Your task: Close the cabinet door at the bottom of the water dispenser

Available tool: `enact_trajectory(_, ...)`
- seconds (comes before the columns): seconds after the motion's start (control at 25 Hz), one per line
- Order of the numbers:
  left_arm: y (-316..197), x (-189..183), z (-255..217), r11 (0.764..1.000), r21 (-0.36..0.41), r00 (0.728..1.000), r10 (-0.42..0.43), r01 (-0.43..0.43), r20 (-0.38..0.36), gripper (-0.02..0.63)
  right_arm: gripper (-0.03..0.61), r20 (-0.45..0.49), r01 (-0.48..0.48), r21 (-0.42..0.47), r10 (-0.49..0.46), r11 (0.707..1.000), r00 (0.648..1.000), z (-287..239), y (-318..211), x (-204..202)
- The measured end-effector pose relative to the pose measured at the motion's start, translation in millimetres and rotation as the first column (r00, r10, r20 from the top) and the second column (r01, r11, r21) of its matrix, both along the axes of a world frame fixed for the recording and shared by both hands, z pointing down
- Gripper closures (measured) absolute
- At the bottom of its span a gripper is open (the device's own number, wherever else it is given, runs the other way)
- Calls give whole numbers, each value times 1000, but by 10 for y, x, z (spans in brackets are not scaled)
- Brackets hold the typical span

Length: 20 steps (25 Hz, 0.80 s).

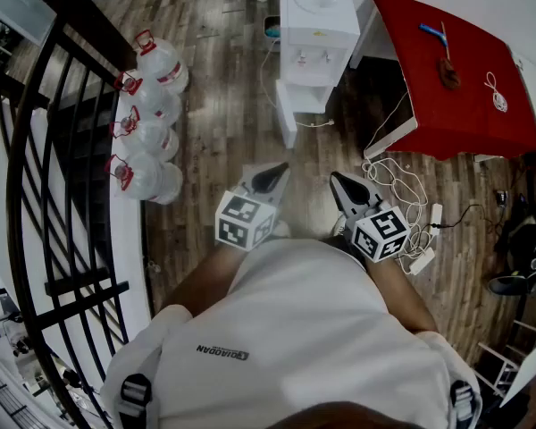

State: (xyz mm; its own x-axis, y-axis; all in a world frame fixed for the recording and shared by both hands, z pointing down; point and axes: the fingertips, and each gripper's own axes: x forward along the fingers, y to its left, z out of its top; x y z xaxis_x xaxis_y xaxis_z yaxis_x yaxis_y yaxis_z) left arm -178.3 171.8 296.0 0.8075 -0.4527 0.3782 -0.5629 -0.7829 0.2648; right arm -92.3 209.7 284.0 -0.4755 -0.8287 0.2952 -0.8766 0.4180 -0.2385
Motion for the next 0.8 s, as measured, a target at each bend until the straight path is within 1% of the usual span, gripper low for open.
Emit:
enact_trajectory(0.32,39,39,-14,1000,3,1000,14,-14,3,618,558,-2,13,4,-13,1000,1000,-35,30,-15)
enact_trajectory(0.56,46,52,-11,1000,5,1000,21,-21,11,618,557,75,10,27,-12,1000,997,-126,31,-34)
enact_trajectory(0.8,64,66,14,1000,1,1000,24,-24,17,618,557,48,-17,17,16,1000,999,-75,10,34)
